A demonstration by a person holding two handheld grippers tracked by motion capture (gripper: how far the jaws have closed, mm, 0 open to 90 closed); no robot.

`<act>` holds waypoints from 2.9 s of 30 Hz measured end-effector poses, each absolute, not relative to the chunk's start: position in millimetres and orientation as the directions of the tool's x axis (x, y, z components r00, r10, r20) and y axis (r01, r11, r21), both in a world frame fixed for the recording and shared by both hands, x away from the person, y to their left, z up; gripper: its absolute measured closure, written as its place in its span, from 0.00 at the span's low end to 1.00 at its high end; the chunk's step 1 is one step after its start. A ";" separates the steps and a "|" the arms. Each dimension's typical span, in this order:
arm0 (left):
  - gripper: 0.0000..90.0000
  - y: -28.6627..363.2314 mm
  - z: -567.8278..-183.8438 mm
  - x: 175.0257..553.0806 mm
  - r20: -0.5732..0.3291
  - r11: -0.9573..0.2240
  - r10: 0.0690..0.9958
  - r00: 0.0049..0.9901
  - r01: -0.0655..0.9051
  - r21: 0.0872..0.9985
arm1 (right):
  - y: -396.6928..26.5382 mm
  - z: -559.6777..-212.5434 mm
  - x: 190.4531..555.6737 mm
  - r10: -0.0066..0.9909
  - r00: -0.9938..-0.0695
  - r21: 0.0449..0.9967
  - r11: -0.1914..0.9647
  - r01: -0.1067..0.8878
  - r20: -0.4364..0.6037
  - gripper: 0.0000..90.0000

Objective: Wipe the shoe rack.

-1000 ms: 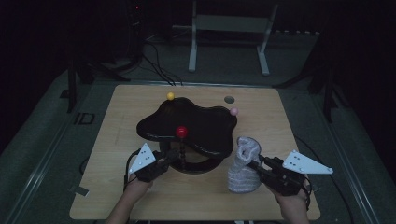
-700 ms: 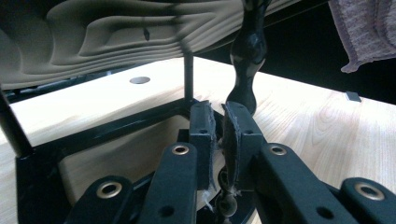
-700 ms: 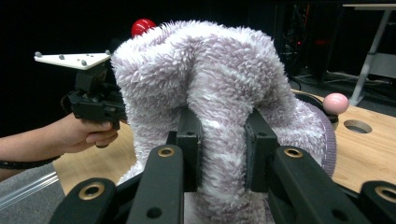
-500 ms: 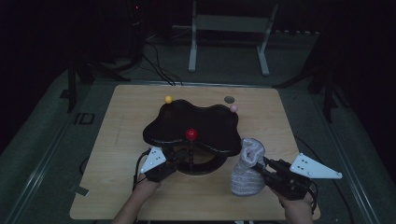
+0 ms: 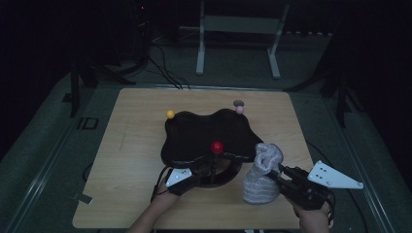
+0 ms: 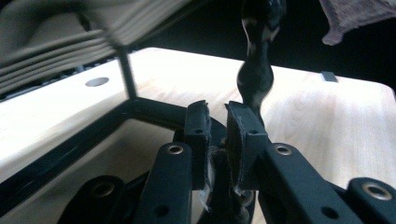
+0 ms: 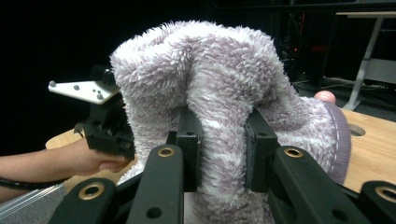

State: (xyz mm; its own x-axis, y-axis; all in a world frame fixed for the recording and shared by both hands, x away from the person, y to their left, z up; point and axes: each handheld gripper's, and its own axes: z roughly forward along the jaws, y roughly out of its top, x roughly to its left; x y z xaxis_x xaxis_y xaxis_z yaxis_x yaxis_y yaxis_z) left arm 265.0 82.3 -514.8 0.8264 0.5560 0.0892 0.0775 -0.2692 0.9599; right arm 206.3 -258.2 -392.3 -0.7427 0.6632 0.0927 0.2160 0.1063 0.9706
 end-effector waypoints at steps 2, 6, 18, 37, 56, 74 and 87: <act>0.84 80.9 -515.0 262.2 0.093 -0.276 0.545 0.833 0.073 0.958 | -258.3 -391.7 205.9 0.662 -0.743 0.971 0.102 0.215 0.095 0.81; 0.80 88.5 -515.6 255.6 0.110 -0.300 0.530 0.841 0.065 0.952 | -257.3 -390.6 205.1 0.661 -0.744 0.973 0.101 0.208 0.091 0.81; 0.77 168.6 -539.4 272.4 -0.023 -0.194 0.732 0.681 0.240 0.951 | -254.9 -387.7 202.2 0.659 -0.748 0.976 0.103 0.193 0.079 0.81; 0.65 197.4 -556.2 380.6 -0.064 -0.123 0.848 0.526 0.312 0.942 | -258.6 -384.5 205.1 0.670 -0.739 0.975 0.113 0.189 0.066 0.80; 0.83 185.4 -550.4 400.8 -0.040 -0.133 0.860 0.510 0.298 0.945 | -255.2 -385.0 228.4 0.708 -0.704 0.968 0.134 0.212 0.056 0.79; 0.83 206.9 -547.2 344.2 -0.026 -0.170 0.838 0.545 0.306 0.937 | -276.3 -389.3 257.1 0.769 -0.632 0.966 0.082 0.244 0.094 0.80; 0.83 216.8 -546.3 306.8 -0.027 -0.180 0.824 0.566 0.306 0.935 | -275.9 -389.5 304.6 0.801 -0.596 0.966 0.103 0.235 0.059 0.80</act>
State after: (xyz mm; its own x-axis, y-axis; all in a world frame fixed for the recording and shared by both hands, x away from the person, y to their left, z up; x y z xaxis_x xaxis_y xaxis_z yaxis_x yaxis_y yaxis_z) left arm 306.8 216.8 -546.3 0.5663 0.8238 -0.0266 0.3059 -0.1800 0.9349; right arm 304.6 -275.9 -389.5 -0.5961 0.8007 0.0594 0.2353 0.1035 0.9664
